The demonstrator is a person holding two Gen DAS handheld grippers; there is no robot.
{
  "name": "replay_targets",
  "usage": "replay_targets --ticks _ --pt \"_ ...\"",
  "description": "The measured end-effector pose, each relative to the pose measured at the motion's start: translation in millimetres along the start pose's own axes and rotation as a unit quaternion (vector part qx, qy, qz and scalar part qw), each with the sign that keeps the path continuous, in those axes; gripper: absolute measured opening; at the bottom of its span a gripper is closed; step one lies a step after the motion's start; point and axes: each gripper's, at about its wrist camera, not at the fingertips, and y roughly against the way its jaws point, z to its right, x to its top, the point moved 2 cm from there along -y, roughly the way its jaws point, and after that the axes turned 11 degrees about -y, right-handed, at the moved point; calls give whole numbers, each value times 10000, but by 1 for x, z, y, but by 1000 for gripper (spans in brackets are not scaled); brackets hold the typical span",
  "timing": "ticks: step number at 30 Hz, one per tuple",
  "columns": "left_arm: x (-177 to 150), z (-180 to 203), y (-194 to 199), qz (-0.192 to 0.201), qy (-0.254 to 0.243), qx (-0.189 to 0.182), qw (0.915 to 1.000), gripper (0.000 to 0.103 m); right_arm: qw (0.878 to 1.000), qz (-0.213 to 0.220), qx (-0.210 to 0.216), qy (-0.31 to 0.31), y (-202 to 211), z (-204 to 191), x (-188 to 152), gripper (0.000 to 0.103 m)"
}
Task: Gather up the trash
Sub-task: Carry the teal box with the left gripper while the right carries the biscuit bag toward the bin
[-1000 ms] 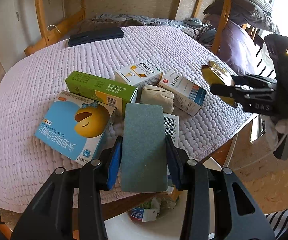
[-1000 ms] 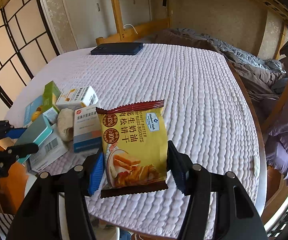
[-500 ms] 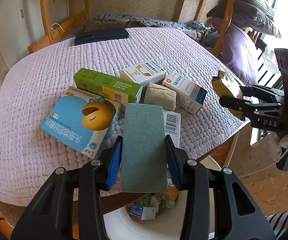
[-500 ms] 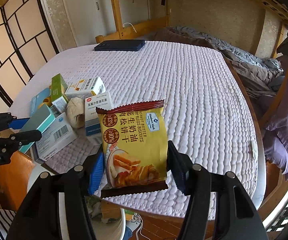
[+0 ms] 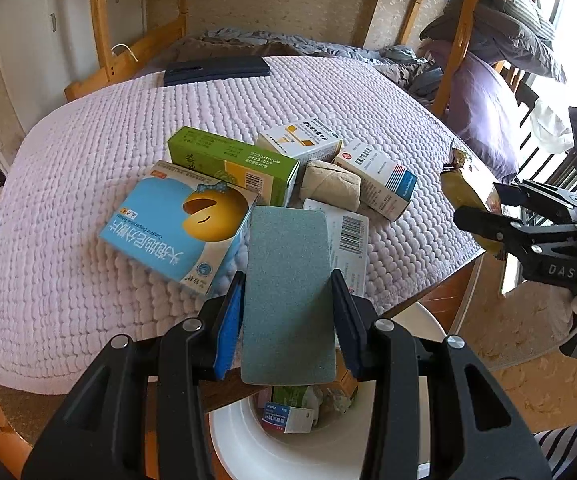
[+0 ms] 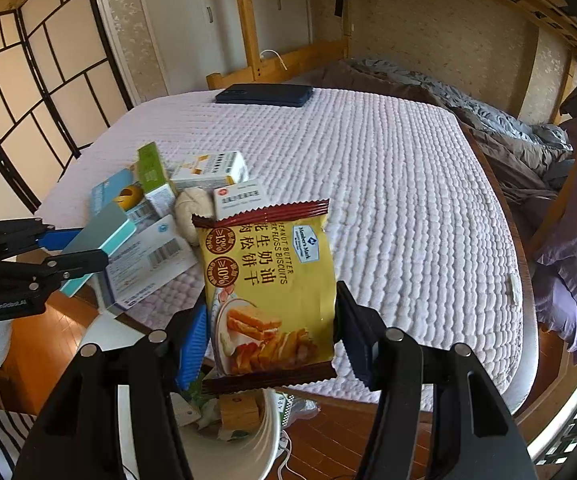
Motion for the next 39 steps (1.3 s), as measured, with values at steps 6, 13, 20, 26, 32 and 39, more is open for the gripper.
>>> replay_targets --ticks 6,13,20,26,32,39 --pt "-7 -1 4 -10 43 -1 10000 44 9999 -30 117 56 4 -11 -6 57" --pt "-13 -3 10 7 93 -21 10000 44 9995 -100 259 134 7 -25 -16 57" --pt "-19 -4 13 -26 158 -44 9999 44 9989 -212 380 193 10 -36 -28 57" --pt "-26 -2 15 -78 186 -66 9998 44 9982 -293 459 244 9 -44 -36 57" --pt "-33 0 17 -130 211 -66 9997 44 9975 -361 535 282 7 -51 -42 57" --pt "-39 1 20 -159 231 -78 9996 44 9966 -429 624 315 5 -57 -48 57"
